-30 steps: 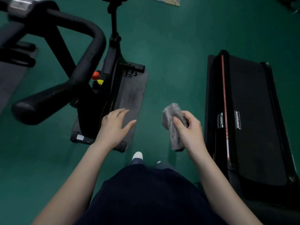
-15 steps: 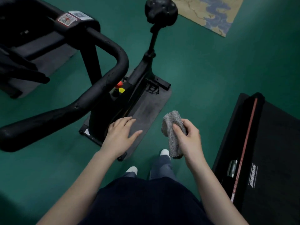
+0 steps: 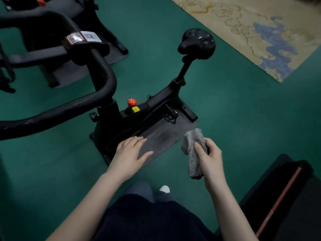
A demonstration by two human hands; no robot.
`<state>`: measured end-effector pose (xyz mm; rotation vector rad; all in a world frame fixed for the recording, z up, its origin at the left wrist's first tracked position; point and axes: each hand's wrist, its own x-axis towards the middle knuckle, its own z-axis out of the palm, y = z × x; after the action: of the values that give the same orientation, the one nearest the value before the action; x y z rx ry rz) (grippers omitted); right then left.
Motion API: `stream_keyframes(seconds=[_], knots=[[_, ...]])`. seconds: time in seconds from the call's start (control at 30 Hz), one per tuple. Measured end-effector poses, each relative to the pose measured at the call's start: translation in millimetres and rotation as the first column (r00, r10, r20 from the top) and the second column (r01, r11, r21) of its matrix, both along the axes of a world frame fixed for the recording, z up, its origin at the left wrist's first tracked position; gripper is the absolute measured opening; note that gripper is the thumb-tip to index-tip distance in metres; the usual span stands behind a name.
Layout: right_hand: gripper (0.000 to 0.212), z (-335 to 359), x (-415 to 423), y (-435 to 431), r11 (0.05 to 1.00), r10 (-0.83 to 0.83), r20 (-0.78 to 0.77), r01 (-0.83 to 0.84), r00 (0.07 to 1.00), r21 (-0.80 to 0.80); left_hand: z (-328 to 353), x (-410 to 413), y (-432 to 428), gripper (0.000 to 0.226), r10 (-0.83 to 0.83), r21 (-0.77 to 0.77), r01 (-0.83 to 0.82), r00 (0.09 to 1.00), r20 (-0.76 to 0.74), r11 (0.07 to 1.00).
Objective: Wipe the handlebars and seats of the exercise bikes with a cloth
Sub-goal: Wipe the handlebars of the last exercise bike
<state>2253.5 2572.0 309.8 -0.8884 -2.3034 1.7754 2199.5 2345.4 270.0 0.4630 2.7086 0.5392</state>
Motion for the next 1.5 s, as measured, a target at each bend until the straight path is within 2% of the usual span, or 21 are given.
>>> stream_keyframes(seconds=[0.27, 0.5, 0.67, 0.8, 0.9, 1.0, 1.1, 1.17, 1.3, 1.4, 1.5], knots=[[0.008, -3, -65, -4, 0.981, 0.184, -0.001, -0.184, 0.983, -0.059, 7, -20, -11, 0.064, 0.189, -0.042, -0.187, 0.981, 0.052, 0.982], [0.012, 1, -137, -23, 0.947, 0.31, -0.069, -0.314, 0.948, -0.064, -1, -59, -24, 0.064, 0.314, 0.0, -0.315, 0.945, 0.087, 0.949], [0.02, 22, -179, -43, 0.897, 0.405, -0.182, -0.428, 0.896, -0.107, -3, -68, -39, 0.061, 0.452, 0.047, -0.458, 0.886, 0.102, 0.888], [0.017, 40, -207, -59, 0.838, 0.487, -0.243, -0.527, 0.839, -0.14, -2, -65, -53, 0.059, 0.582, 0.035, -0.588, 0.807, 0.106, 0.808], [0.013, 53, -229, -71, 0.785, 0.549, -0.296, -0.604, 0.782, -0.138, 0, -61, -58, 0.054, 0.706, 0.036, -0.715, 0.696, 0.13, 0.698], [0.006, 68, -251, -84, 0.7, 0.629, -0.345, -0.701, 0.696, -0.137, 4, -58, -60, 0.051, 0.828, 0.066, -0.84, 0.542, 0.14, 0.539], [0.013, 86, -274, -98, 0.567, 0.745, -0.377, -0.82, 0.55, -0.075, 7, -49, -60, 0.062, 0.909, 0.056, -0.929, 0.369, 0.192, 0.365], [0.012, 97, -288, -109, 0.453, 0.815, -0.39, -0.891, 0.428, -0.031, 10, -42, -60, 0.047, 0.961, 0.04, -0.977, 0.215, 0.176, 0.211], [0.011, 108, -310, -130, 0.223, 0.894, -0.399, -0.975, 0.205, -0.002, 24, -30, -57, 0.044, 0.996, 0.037, -0.999, -0.037, 0.075, -0.04], [0.011, 112, -314, -147, 0.07, 0.905, -0.42, -0.998, 0.063, 0.0, 37, -19, -48, 0.043, 0.977, 0.176, -0.963, -0.212, -0.031, -0.204], [0.008, 115, -307, -165, -0.07, 0.9, -0.428, -0.997, -0.076, 0.03, 55, -9, -40, 0.044, 0.929, 0.289, -0.905, -0.355, -0.108, -0.312]])
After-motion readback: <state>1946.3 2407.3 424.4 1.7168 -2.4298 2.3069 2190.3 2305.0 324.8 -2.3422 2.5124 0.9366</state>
